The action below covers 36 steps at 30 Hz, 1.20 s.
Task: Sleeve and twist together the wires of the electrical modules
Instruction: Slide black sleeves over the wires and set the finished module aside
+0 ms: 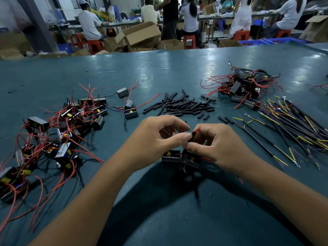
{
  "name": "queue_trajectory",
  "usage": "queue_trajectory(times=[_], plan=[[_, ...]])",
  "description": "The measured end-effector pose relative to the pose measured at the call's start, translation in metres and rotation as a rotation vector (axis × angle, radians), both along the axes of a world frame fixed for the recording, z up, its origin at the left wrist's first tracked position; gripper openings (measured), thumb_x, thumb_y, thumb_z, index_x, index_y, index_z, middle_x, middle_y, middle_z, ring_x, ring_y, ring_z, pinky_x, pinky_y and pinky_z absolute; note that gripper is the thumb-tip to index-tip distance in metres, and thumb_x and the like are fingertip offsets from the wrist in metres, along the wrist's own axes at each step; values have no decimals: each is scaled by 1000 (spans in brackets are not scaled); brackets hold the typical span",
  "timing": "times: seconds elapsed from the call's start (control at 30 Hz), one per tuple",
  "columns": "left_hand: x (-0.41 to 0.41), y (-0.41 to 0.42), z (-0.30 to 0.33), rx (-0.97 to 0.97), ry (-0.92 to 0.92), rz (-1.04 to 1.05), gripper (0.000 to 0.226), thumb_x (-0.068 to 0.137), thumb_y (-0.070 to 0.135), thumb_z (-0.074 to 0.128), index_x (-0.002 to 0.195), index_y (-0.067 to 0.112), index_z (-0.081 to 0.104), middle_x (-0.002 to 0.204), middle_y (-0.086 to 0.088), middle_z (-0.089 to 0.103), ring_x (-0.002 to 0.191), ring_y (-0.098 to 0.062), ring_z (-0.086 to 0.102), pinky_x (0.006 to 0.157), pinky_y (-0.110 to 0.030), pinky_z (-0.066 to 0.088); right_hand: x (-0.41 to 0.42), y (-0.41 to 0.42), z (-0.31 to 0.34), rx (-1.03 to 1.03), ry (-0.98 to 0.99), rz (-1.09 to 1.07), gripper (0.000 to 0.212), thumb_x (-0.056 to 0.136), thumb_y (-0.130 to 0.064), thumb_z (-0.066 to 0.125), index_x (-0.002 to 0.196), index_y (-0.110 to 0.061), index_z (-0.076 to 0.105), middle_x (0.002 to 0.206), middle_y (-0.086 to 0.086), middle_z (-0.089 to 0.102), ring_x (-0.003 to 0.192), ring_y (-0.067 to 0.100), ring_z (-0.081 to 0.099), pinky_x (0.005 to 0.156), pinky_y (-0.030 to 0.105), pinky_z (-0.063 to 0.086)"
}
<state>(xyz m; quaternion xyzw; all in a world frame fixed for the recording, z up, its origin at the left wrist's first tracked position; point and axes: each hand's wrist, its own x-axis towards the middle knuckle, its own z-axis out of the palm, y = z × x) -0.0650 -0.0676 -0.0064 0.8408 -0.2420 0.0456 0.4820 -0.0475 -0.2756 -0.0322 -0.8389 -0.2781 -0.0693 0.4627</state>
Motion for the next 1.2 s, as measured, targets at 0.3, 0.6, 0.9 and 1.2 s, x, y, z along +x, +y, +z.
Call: queue_trajectory(times=[0.3,0.6,0.9,1.2], plan=[[-2,-27,-19,-207,38,25,8,91,13,73,86,18,69,68,13,60,60,-7,49,57,-20,40,0,-15,17,-201,-133,20,17,79,-26,81,77,-24,65,60,-11,59,54,-1,51,52,13,38],[-4,-29,-18,-272,150,-80,8,99,7,59,92,7,61,76,-1,58,64,-34,43,59,-48,35,7,-43,42,-381,-607,97,18,92,-20,65,109,-16,71,107,0,64,97,16,59,80,31,50],[-4,-28,-18,-243,195,-134,7,101,10,56,96,8,61,77,1,59,64,-33,37,57,-49,29,3,-43,48,-516,-754,169,12,94,-19,66,102,-17,75,101,1,67,91,24,63,69,42,53],[-6,-26,-15,-214,200,-161,10,101,9,57,96,1,60,75,4,57,62,-27,32,55,-39,25,1,-45,52,-571,-767,215,14,99,-23,61,93,-18,73,95,-3,67,89,23,62,64,43,53]])
